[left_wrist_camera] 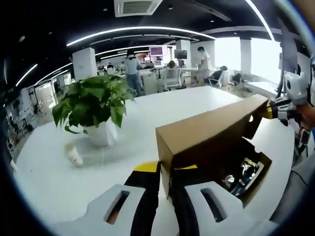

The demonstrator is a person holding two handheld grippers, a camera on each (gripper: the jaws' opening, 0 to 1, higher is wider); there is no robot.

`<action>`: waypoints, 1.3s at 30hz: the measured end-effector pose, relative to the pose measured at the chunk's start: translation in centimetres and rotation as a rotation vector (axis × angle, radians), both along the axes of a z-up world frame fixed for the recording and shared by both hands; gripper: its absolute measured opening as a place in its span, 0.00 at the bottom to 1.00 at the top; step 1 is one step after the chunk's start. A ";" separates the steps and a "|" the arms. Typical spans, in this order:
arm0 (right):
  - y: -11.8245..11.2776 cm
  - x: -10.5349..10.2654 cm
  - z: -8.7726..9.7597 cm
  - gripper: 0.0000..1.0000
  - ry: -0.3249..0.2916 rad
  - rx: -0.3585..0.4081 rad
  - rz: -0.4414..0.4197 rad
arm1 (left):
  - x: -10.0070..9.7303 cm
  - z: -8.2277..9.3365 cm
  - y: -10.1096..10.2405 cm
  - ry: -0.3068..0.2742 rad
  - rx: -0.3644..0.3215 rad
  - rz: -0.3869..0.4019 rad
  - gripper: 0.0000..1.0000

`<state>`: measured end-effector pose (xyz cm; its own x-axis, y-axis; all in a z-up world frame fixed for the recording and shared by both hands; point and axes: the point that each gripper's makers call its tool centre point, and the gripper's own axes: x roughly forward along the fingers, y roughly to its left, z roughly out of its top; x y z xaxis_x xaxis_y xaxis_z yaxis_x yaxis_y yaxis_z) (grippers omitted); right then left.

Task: Operate the shoe box by opening the lid, removing the specified soft item, and placing it in the target area until the item is outside and the box remains undamaged.

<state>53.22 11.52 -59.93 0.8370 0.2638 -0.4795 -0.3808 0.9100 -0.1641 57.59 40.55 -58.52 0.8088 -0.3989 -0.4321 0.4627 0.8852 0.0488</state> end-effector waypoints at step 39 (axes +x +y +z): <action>-0.5 4.0 0.0 0.00 0.040 -0.058 0.035 | 3.9 -0.5 -0.4 0.028 -0.024 0.001 0.06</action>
<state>57.18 11.04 -59.93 0.8076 0.2637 -0.5275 -0.4198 0.8853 -0.2002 61.53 40.17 -59.05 0.7967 -0.4087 -0.4452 0.4627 0.8864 0.0143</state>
